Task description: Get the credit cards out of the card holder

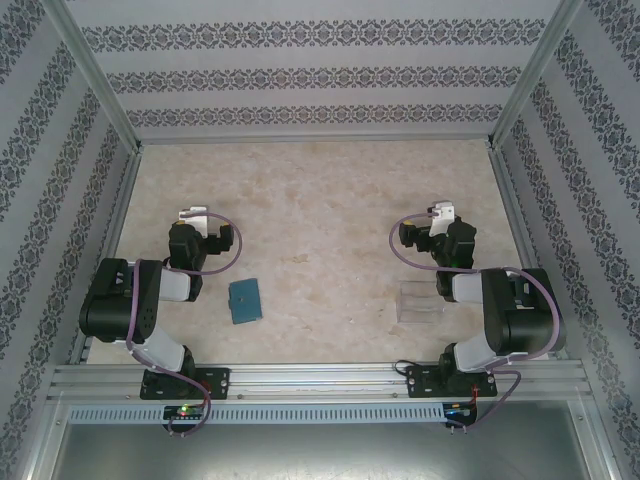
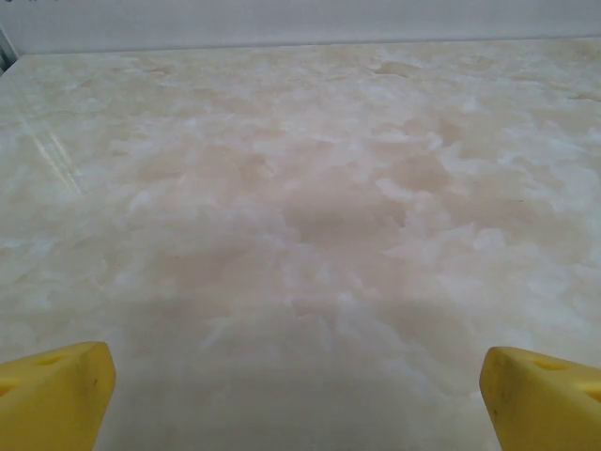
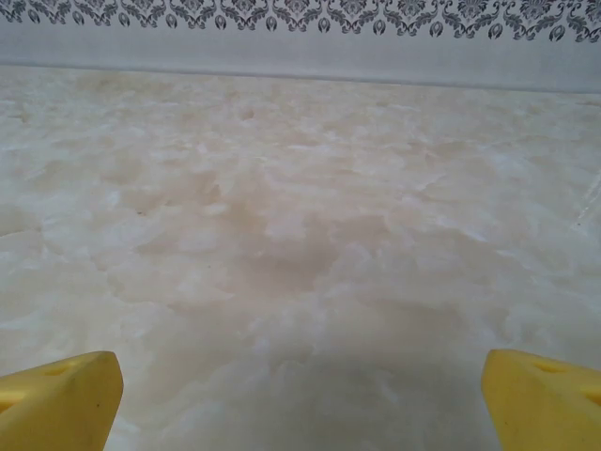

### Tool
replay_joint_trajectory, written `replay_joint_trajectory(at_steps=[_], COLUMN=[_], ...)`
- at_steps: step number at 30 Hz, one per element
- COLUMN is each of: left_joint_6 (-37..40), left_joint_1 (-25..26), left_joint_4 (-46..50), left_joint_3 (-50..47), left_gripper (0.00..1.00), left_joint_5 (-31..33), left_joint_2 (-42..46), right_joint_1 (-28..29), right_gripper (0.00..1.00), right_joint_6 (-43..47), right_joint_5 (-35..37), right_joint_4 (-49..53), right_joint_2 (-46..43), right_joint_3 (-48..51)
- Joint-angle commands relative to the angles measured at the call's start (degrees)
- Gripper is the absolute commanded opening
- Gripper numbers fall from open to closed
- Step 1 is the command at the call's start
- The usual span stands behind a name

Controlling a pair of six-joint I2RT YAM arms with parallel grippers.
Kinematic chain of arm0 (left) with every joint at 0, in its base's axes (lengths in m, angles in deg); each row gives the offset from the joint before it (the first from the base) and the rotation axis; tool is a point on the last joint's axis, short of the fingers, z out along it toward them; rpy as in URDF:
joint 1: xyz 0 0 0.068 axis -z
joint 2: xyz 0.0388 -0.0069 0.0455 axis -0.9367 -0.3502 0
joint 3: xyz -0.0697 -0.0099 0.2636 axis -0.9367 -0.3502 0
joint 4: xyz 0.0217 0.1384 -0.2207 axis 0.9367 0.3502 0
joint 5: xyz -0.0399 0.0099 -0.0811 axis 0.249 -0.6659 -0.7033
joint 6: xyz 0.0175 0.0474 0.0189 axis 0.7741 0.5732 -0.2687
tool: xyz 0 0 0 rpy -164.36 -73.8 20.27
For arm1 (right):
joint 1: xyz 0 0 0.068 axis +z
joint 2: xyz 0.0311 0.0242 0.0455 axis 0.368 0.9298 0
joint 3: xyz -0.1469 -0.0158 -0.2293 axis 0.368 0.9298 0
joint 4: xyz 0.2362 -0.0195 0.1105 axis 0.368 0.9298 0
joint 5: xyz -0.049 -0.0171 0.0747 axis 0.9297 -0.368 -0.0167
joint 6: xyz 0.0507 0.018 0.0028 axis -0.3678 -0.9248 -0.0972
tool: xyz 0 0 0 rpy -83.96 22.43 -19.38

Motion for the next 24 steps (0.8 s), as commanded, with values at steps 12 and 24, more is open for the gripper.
replay_joint_trajectory(at_steps=[12,24], left_joint_6=[1.1,1.1], left_joint_1=[0.8,0.8], left_joint_4=[-0.3,-0.3], left_joint_3=[0.0,0.0], left_gripper=[1.0,1.0], left_joint_5=[0.3,0.5], left_joint_2=[0.8,0.8], right_joint_1=[-0.5,0.1], right_gripper=[0.98,0.98], right_joint_6=[-1.0,-2.9], right_joint_5=[-1.4,6.1], right_joint_4=[-1.2,0.9], right_joint_2=[0.2,0.1], right_joint_3=[-0.7,-1.8])
